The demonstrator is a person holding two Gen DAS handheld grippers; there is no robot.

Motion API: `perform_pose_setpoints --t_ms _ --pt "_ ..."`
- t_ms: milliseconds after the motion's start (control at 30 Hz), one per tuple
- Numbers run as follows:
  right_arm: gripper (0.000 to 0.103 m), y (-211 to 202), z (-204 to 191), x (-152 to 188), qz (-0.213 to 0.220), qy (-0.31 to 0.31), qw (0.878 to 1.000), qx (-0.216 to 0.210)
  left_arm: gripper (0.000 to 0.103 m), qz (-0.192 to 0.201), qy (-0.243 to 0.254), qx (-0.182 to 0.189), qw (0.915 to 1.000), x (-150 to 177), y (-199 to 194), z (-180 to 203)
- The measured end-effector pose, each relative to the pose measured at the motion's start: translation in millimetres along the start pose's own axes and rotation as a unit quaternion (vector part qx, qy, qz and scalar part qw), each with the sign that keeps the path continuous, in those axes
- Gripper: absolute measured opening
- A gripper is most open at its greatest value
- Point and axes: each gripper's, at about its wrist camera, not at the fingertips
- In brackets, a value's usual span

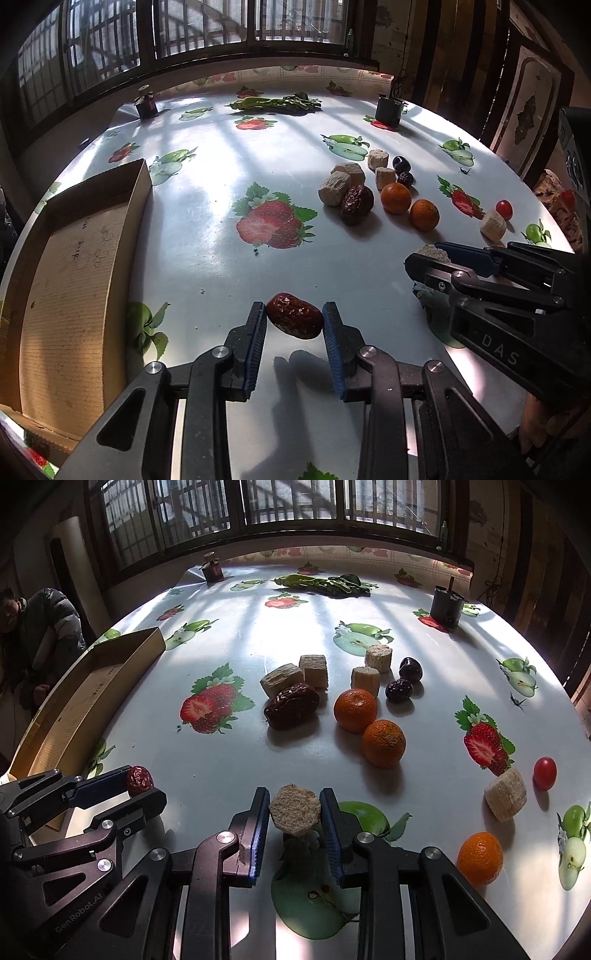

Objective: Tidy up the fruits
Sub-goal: 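Close the left tool on the red jujube while the right tool grips the beige slice, then carry both items into the cardboard box and open both tools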

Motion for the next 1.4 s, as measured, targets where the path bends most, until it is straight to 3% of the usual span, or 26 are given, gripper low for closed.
perform_pose_setpoints --t_ms 267,400,500,667,900,1067,1267,1333,1367,1400 --pt "0.03 -36 -15 -5 0.032 -0.006 0.999 -0.002 0.03 0.05 -0.003 -0.022 0.9985 -1 -43 -9" --pt "0.03 -54 -35 -18 0.05 -0.015 0.998 -0.028 0.03 0.081 -0.026 -0.049 0.9951 -5 -76 -41" --pt "0.03 -65 -58 -32 0.061 -0.026 0.996 -0.063 0.03 0.093 -0.04 -0.091 0.9907 -4 -96 -75" --pt "0.03 -67 -113 -54 0.063 -0.05 0.988 -0.132 0.03 0.075 -0.07 -0.164 0.9811 6 -108 -144" --pt "0.03 -29 -211 -50 0.017 -0.108 0.976 -0.186 0.03 0.028 -0.118 -0.189 0.9745 35 -97 -210" --pt "0.03 4 -254 -32 -0.019 -0.14 0.973 -0.183 0.03 0.009 -0.134 -0.195 0.9715 49 -88 -228" --pt "0.031 15 -272 -19 -0.028 -0.165 0.971 -0.17 0.03 -0.002 -0.151 -0.188 0.9705 58 -83 -235" --pt "0.031 14 -275 -17 -0.023 -0.169 0.971 -0.169 0.034 -0.006 -0.156 -0.186 0.9702 60 -83 -236" --pt "0.031 13 -276 -18 -0.022 -0.171 0.97 -0.17 0.041 -0.006 -0.16 -0.184 0.9698 61 -84 -237" --pt "0.031 12 -277 -17 -0.021 -0.171 0.97 -0.171 0.043 -0.003 -0.164 -0.179 0.97 61 -87 -237"
Point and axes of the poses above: each gripper's, at about its wrist camera, not at the fingertips, and y roughly the way its jaws point, z to its right, x to its underside, and after that the axes turned 8 degrees about x, right-handed
